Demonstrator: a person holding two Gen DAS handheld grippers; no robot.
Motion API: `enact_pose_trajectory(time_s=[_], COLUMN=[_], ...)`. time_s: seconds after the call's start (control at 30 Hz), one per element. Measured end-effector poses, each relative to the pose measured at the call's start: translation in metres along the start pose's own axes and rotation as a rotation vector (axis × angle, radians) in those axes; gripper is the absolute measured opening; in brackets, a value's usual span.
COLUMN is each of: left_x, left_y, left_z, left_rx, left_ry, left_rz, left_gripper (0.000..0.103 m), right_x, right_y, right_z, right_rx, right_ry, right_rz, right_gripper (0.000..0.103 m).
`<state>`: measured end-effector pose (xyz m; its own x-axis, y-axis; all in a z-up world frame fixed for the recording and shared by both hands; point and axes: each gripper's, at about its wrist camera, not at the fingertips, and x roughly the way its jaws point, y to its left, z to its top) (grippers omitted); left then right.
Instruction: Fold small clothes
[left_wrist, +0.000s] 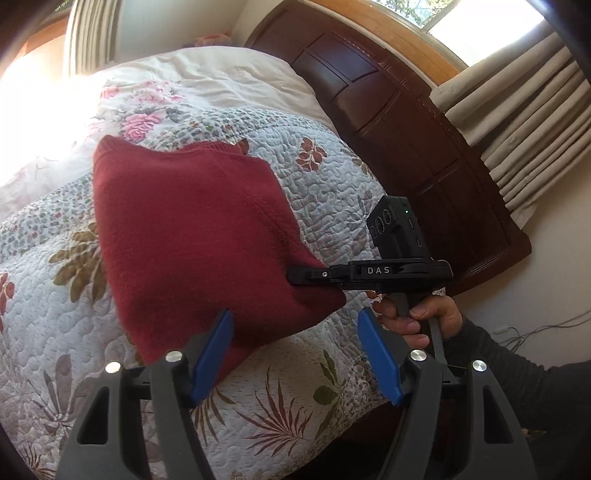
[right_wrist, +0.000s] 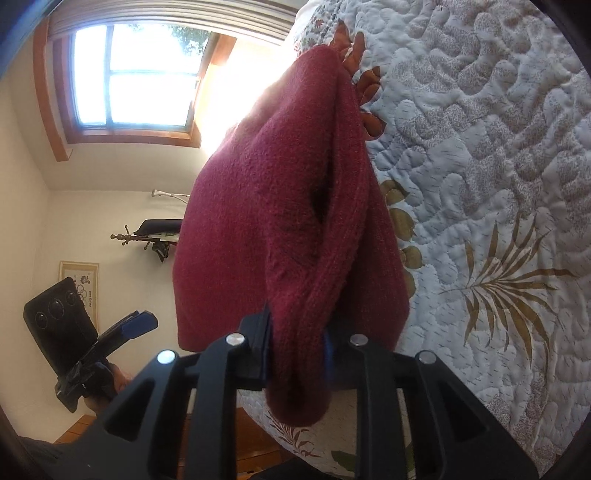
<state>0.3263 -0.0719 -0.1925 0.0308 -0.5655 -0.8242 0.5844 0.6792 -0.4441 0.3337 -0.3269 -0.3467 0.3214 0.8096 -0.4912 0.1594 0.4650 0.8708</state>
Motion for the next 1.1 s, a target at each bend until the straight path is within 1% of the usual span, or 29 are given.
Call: enact_pose_trajectory(time_s=[0.03, 0.1, 0.13, 0.17, 0.23, 0.27, 0.33, 0.43, 0.47, 0.5, 0.57, 0.6, 0.7, 0.77, 0.8, 0.83, 0.9, 0.93, 1.0, 1.1], left_x=[0.008, 0.025, 0.032, 0.036, 0.04, 0.041, 0.041, 0.038, 0.038, 0.038, 0.041, 0.043, 0.046, 0.045, 0.044, 0.042, 0.032, 0.022, -0.004, -0.035], left_y=[0.002, 0.011, 0.017, 0.021, 0.024, 0.026, 0.026, 0.027, 0.028, 0.029, 0.033, 0.035, 0.04, 0.043, 0.043, 0.041, 0.034, 0.03, 0.022, 0.031], left_z=[0.0, -0.005, -0.009, -0.013, -0.022, -0.024, -0.027, -0.027, -0.027, -0.028, -0.028, -0.029, -0.03, -0.031, -0.031, -0.031, -0.029, -0.026, -0.018, 0.002], left_rx=[0.001, -0.02, -0.035, -0.042, -0.05, -0.056, -0.067, -0.073, -0.074, -0.076, -0.085, -0.094, -0.12, -0.138, -0.144, -0.148, -0.164, -0.166, -0.151, -0.188], left_ry=[0.025, 0.075, 0.097, 0.108, 0.111, 0.109, 0.102, 0.094, 0.093, 0.093, 0.097, 0.099, 0.087, 0.071, 0.066, 0.064, 0.059, 0.044, -0.019, -0.121], left_rz=[0.008, 0.041, 0.041, 0.038, 0.028, 0.023, 0.018, 0.015, 0.015, 0.017, 0.019, 0.019, 0.007, -0.005, -0.01, -0.011, -0.026, -0.048, -0.078, -0.157], left_gripper=[0.07, 0.07, 0.069, 0.069, 0.07, 0.07, 0.07, 0.07, 0.07, 0.07, 0.07, 0.07, 0.07, 0.07, 0.07, 0.07, 0.07, 0.07, 0.07, 0.071], right_x=[-0.002, -0.015, -0.023, -0.031, -0.039, -0.039, -0.031, -0.014, -0.006, -0.004, 0.006, 0.005, -0.004, -0.001, 0.006, 0.015, 0.033, 0.032, 0.016, -0.017], right_y=[-0.001, -0.003, -0.002, 0.0, 0.011, 0.016, 0.02, 0.009, 0.007, -0.001, 0.005, 0.015, 0.044, 0.039, 0.029, 0.013, -0.003, -0.005, -0.004, 0.008], right_z=[0.001, 0.002, 0.005, 0.011, 0.029, 0.04, 0.066, 0.099, 0.107, 0.114, 0.125, 0.127, 0.127, 0.132, 0.135, 0.139, 0.139, 0.138, 0.133, 0.11], right_rx=[-0.001, -0.01, -0.01, -0.007, -0.03, -0.041, -0.052, -0.048, -0.046, -0.048, -0.084, -0.125, -0.225, -0.227, -0.204, -0.182, -0.164, -0.158, -0.129, -0.146], right_ry=[-0.006, -0.028, -0.05, -0.08, -0.13, -0.152, -0.153, -0.133, -0.12, -0.105, -0.09, -0.114, -0.203, -0.24, -0.23, -0.199, -0.148, -0.155, -0.187, -0.245], right_rz=[-0.006, -0.052, -0.074, -0.074, -0.07, -0.094, -0.119, -0.172, -0.175, -0.168, -0.184, -0.208, -0.203, -0.24, -0.265, -0.284, -0.301, -0.298, -0.254, -0.197], right_gripper=[0.028, 0.052, 0.055, 0.055, 0.055, 0.058, 0.06, 0.06, 0.06, 0.058, 0.012, 0.01, 0.008, 0.008, 0.008, 0.008, 0.017, 0.019, 0.021, 0.024])
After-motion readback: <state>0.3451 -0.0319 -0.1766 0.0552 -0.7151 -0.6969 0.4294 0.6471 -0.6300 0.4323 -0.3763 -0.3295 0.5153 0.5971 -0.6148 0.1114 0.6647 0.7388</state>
